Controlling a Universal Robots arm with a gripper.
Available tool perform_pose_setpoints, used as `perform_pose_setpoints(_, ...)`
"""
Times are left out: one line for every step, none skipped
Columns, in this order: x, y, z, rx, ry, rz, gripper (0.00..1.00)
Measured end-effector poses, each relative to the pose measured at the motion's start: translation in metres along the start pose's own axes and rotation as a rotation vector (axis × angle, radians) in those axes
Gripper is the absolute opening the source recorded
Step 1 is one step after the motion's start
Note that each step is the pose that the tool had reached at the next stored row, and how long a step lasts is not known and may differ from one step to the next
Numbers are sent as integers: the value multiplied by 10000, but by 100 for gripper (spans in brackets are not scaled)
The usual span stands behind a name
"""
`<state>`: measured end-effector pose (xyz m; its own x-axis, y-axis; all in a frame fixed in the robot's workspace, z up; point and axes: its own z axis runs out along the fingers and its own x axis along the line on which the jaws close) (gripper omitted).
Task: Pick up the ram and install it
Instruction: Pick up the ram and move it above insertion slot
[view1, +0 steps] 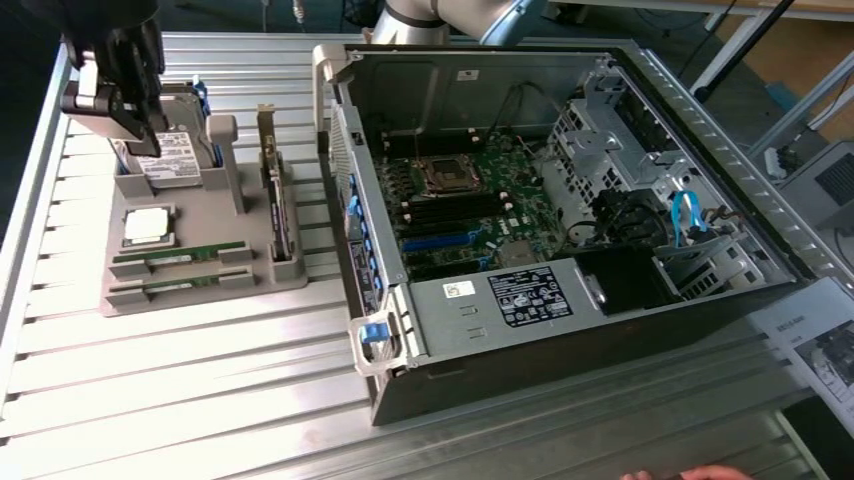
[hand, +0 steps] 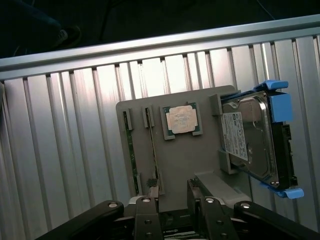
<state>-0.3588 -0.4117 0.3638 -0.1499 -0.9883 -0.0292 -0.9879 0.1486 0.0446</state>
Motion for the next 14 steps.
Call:
perform_pose_setpoints(5,-1,1,2,-1,-1,36)
perform_pose_setpoints(14,-2,-1,0,1,0,36)
perform_pose_setpoints(24,-3,-2,-1,1,1,36)
perform_pose_setpoints(39,-6,-2,-1,1,1,36)
perform_pose_setpoints(55,-8,-2,0,0,1,36)
perform_pose_setpoints(72,-10,-3,0,0,1,36)
perform_pose_setpoints(88,-13,-4,0,1,0,36)
perform_pose_setpoints(106,-16,-4,0,1,0,36)
perform_pose_setpoints(121,-18,-5,0,0,0,36)
perform_pose_setpoints(137,-20,-5,0,1,1,36)
perform_pose_setpoints(153,-23,-6,-1,1,1,36)
perform_pose_setpoints(169,-25,-7,0,1,0,36)
perform_pose_setpoints(185,-28,-8,-1,2,1,36)
perform_pose_setpoints(201,-30,-9,-2,2,1,36)
